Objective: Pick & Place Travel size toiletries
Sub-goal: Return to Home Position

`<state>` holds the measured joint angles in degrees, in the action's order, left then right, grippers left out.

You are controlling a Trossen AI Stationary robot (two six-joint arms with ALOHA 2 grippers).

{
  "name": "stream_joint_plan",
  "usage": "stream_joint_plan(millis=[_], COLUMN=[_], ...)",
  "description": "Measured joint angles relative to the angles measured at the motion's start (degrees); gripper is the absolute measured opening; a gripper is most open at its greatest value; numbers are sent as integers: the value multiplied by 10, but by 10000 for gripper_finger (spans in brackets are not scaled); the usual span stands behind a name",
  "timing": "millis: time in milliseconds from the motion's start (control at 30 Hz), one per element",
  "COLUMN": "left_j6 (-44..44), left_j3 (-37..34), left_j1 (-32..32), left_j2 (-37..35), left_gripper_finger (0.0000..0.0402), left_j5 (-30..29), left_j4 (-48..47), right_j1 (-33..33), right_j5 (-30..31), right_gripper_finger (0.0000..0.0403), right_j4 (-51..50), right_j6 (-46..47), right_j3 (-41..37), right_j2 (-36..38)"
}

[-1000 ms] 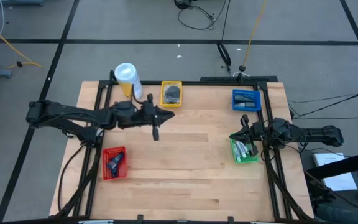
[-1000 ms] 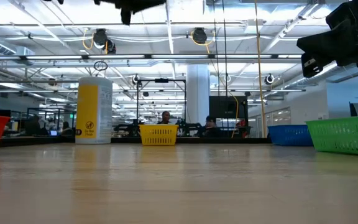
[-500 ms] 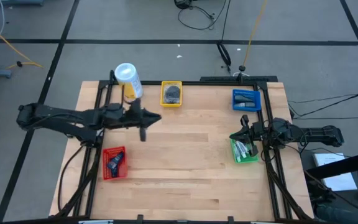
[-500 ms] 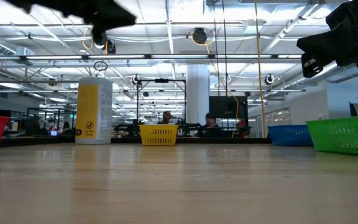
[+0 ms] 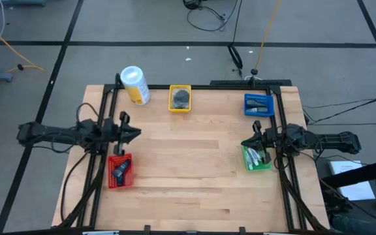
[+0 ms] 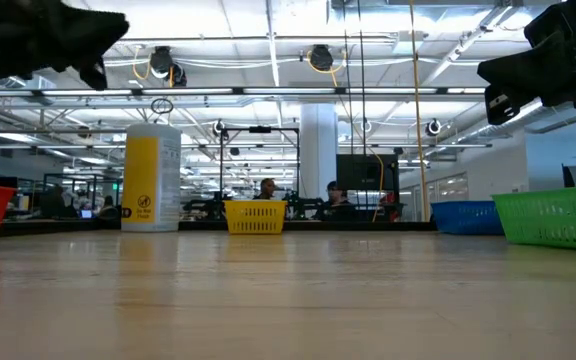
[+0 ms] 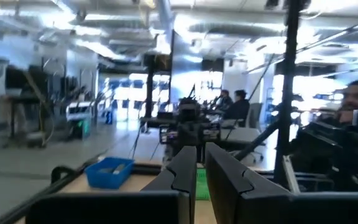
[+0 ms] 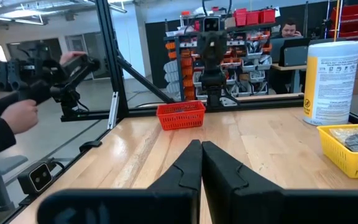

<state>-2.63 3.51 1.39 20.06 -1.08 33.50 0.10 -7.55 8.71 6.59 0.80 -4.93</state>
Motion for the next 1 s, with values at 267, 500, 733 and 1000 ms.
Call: stream_joint_plan(millis=[267,500,733,1000], left_j6=[19,23,72,68], left_j3=[-27,-24,-24,-24], left_j1=[14,27,44,37], left_j2=[-122,-200,-198,-190], left_gripper_finger=[33,33,33,33], left_j5=[3,8,-3,-5], left_j4=[-179,-330,-333,-331], right_j1=[0,0,0,0], right_j5=[0,0,0,0], right_gripper_finger=[2,2,2,2], right_j4=[0,0,0,0], right_j6=[0,0,0,0], right_j3=[0,0,0,0], right_j2=[0,0,0,0])
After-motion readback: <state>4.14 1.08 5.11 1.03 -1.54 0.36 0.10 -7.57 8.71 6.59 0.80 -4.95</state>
